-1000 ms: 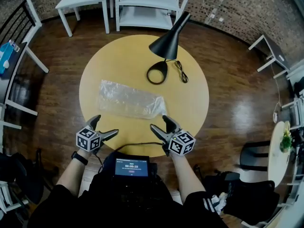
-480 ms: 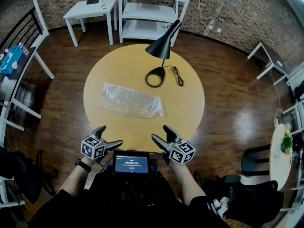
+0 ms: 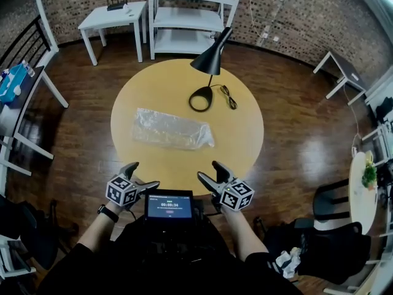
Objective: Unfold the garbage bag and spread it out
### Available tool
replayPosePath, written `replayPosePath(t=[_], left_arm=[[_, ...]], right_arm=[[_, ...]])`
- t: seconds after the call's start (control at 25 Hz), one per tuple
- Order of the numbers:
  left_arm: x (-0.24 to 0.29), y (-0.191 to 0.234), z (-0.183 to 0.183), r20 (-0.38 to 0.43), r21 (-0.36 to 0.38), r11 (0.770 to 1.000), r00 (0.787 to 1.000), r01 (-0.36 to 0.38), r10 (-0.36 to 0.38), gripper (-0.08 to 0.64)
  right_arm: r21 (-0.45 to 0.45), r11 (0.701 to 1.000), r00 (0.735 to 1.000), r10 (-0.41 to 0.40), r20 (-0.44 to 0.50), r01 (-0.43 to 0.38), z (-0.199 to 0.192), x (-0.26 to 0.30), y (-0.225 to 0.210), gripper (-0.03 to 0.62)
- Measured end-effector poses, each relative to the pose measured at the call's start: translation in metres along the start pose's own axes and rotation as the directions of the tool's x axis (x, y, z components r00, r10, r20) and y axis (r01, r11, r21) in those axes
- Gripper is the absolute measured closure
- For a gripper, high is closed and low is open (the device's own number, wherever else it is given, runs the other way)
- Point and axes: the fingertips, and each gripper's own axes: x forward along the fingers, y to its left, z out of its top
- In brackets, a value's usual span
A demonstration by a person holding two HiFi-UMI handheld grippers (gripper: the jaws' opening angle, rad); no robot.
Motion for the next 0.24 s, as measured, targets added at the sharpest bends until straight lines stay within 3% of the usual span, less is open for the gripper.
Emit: replayPosePath(t=[0.24], left_arm=[[-0.009,0.015,0.002,-0.002,0.022,1.0,1.0,0.006,-0.006,0.031]], right_arm=[[0.005,1.0,1.0,-0.024,0.017,0.024,0.0,0.005,0.005,0.224]])
